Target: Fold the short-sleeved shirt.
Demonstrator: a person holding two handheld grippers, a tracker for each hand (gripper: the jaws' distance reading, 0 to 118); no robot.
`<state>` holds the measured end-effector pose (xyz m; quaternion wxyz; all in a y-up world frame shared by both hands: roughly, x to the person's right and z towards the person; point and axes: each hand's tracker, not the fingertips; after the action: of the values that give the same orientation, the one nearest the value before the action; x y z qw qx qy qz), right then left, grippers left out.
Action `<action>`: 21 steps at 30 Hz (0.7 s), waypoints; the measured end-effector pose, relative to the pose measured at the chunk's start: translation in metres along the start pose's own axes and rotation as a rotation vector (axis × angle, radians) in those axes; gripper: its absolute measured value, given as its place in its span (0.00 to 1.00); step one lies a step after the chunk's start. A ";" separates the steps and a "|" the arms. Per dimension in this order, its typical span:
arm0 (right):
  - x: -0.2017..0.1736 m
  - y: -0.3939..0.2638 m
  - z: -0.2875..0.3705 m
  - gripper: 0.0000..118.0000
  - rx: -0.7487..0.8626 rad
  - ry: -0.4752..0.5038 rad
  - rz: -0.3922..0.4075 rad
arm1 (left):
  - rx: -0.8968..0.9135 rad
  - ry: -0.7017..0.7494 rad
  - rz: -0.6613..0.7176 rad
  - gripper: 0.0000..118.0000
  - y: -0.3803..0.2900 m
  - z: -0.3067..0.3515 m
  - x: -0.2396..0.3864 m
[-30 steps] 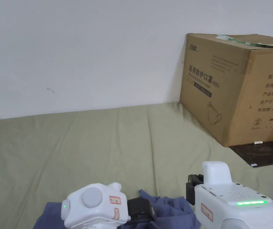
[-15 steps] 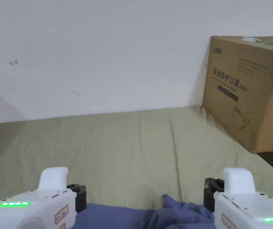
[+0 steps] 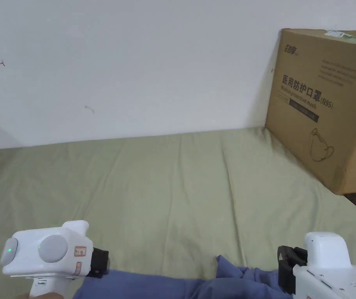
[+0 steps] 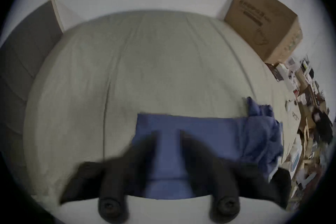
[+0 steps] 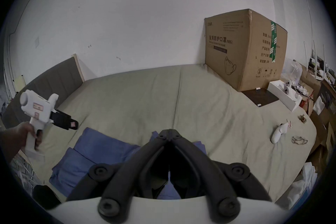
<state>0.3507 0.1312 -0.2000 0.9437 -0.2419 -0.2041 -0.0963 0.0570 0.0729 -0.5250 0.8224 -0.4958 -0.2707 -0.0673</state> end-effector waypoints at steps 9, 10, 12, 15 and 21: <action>0.045 -0.011 -0.038 0.00 -0.114 -0.068 -0.149 | -0.131 0.041 0.004 0.86 -0.006 -0.087 -0.016; 0.050 -0.013 -0.041 0.00 -0.126 -0.083 -0.167 | -0.115 0.059 -0.043 0.86 -0.009 -0.085 -0.009; 0.061 -0.016 -0.052 0.00 -0.158 -0.095 -0.178 | -0.080 0.076 -0.114 0.73 -0.010 -0.072 -0.003; 0.077 -0.020 -0.076 0.00 -0.280 -0.048 -0.200 | -0.013 0.074 -0.154 0.01 -0.016 -0.044 -0.001; 0.105 -0.033 -0.146 0.89 -0.517 -0.007 -0.358 | 0.045 0.006 -0.130 0.01 -0.030 0.016 -0.010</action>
<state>0.4858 0.0218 -0.2577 0.8182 -0.4344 -0.2155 -0.3088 0.0310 0.0703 -0.5010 0.8282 -0.4582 -0.3012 -0.1160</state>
